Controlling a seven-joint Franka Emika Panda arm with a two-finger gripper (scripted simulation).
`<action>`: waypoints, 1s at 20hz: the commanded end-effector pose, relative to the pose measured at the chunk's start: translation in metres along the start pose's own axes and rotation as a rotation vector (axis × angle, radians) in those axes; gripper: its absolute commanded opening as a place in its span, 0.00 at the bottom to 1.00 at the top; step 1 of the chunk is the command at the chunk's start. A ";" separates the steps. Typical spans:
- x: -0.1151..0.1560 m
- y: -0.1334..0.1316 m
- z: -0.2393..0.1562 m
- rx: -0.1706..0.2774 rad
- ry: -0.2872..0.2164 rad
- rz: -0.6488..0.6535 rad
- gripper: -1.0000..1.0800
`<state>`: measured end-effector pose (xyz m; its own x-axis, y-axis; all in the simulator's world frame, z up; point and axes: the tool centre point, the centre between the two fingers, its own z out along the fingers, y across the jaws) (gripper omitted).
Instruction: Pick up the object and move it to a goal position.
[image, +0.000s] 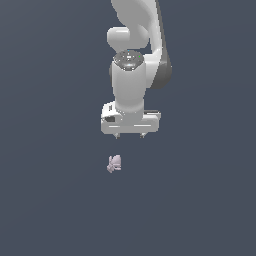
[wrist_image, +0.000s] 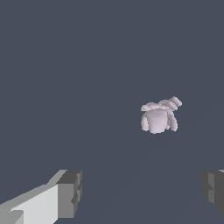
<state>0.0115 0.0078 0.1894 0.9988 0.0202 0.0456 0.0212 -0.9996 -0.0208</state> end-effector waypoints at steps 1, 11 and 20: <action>0.000 0.000 0.000 0.000 0.000 0.000 0.96; 0.003 0.013 -0.015 -0.030 0.007 -0.004 0.96; 0.008 0.017 -0.006 -0.029 0.003 -0.009 0.96</action>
<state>0.0176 -0.0077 0.1984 0.9983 0.0276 0.0507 0.0272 -0.9996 0.0085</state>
